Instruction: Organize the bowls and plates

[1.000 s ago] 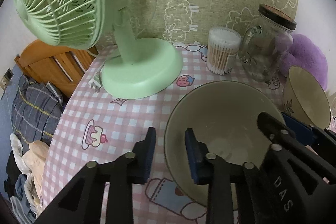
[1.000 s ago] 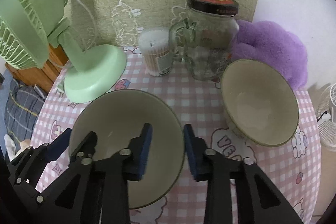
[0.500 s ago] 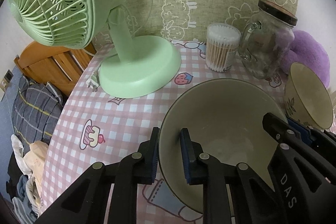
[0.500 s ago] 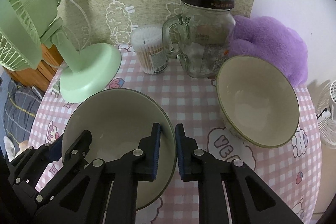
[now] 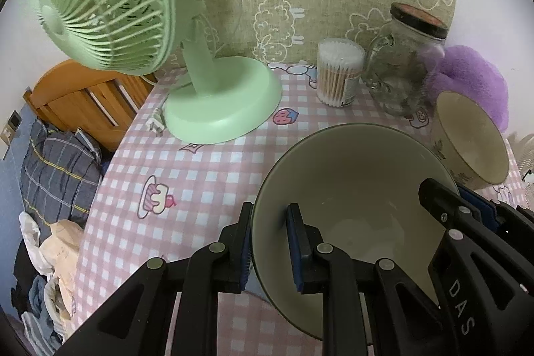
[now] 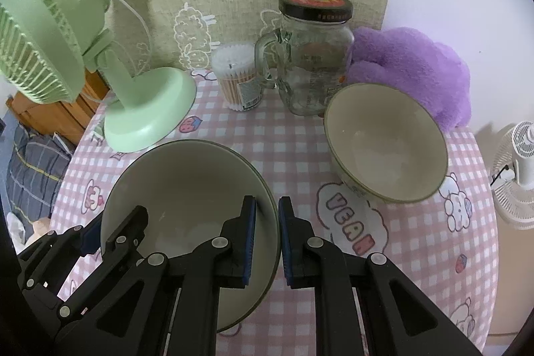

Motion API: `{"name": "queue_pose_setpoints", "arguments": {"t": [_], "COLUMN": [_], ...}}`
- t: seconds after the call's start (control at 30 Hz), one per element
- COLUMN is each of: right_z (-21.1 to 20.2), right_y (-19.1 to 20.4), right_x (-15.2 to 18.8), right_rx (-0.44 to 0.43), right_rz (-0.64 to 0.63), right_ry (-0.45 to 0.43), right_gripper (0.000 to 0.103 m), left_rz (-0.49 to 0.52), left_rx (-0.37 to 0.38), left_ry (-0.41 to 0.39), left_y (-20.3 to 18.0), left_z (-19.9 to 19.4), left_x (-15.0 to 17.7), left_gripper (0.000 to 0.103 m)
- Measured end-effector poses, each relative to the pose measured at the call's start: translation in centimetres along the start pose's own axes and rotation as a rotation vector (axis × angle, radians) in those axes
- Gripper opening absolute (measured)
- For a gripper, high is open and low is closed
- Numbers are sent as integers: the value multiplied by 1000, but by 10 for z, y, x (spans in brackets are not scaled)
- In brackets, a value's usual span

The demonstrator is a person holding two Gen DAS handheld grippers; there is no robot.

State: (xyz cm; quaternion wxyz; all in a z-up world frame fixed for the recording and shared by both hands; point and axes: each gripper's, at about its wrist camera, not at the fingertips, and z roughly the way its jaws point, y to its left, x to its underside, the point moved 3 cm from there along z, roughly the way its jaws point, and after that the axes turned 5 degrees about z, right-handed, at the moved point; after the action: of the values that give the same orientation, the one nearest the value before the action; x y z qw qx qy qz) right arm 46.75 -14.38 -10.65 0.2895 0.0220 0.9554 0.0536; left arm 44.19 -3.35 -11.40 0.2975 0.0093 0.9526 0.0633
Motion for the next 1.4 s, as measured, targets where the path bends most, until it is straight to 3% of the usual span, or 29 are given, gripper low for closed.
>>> {"name": "queue_pose_setpoints", "arguments": {"t": [0.57, 1.17, 1.4], "right_z": [-87, -179, -207], "right_y": [12, 32, 37], "right_x": [37, 103, 141], "right_rx": [40, 85, 101], "right_rz": [15, 62, 68], "right_ry": [-51, -102, -101], "right_gripper": [17, 17, 17], "left_rz": [20, 68, 80], "left_rx": [46, 110, 139], "left_ry": [-53, -109, -101], "left_y": [15, 38, 42], "left_z": [-78, -160, -182], "left_x": [33, 89, 126], "left_gripper": [17, 17, 17]}}
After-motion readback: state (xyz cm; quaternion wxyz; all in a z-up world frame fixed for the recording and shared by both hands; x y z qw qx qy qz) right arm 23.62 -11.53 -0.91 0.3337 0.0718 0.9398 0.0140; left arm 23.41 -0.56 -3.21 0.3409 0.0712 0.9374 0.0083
